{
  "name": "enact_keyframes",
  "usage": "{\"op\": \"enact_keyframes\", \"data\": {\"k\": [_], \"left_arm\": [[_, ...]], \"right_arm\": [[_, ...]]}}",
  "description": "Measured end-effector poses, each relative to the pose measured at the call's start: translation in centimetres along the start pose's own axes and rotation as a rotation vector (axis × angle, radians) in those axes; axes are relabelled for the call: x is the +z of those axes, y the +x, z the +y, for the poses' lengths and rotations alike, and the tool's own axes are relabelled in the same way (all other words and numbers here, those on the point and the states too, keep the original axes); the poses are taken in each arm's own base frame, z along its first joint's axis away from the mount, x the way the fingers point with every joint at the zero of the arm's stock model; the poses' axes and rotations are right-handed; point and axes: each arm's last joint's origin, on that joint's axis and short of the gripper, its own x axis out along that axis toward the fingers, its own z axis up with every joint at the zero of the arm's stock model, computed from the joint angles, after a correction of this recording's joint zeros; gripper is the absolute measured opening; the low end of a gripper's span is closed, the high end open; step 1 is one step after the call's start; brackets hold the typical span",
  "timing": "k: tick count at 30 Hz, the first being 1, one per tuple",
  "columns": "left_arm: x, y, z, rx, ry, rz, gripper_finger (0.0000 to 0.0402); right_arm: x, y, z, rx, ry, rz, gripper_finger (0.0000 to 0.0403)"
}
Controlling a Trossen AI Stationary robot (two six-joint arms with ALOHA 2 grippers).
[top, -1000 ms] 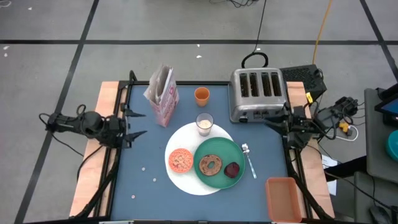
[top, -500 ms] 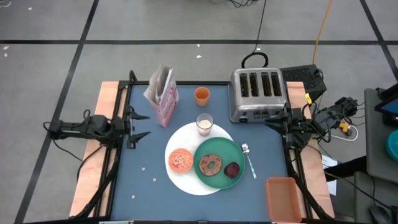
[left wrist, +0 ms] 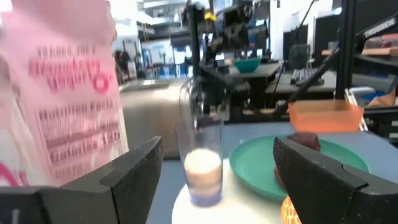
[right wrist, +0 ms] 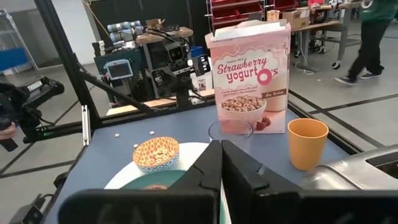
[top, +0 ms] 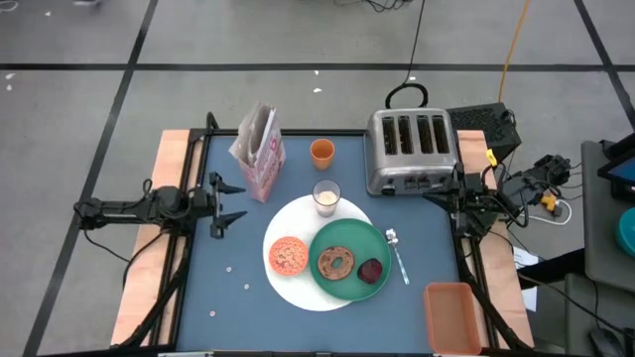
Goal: Arrange a breakfast setting
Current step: Return to Home Position
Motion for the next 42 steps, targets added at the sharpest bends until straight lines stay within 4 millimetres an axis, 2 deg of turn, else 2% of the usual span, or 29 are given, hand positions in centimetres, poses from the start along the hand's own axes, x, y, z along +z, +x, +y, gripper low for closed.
{"op": "enact_keyframes", "data": {"k": [4, 17, 29, 42], "left_arm": [[-0.8, 0.0, 0.0, 0.005, -0.057, 0.083, 0.0308], [-0.9, 0.0, 0.0, -0.009, -0.088, 0.099, 0.0308], [-0.9, 0.0, 0.0, -0.009, -0.092, 0.101, 0.0308], [-0.9, 0.0, 0.0, -0.007, -0.09, 0.095, 0.0308]], "right_arm": [[-0.2, 0.0, -0.1, -0.003, -0.015, 0.019, 0.0002], [-0.6, -0.4, -0.4, 0.025, -0.081, 0.028, 0.0001], [-5.5, 0.2, -1.2, 0.049, -0.039, -0.082, 0.0], [-8.1, 2.0, -0.9, 0.021, -0.104, -0.096, 0.0]]}}
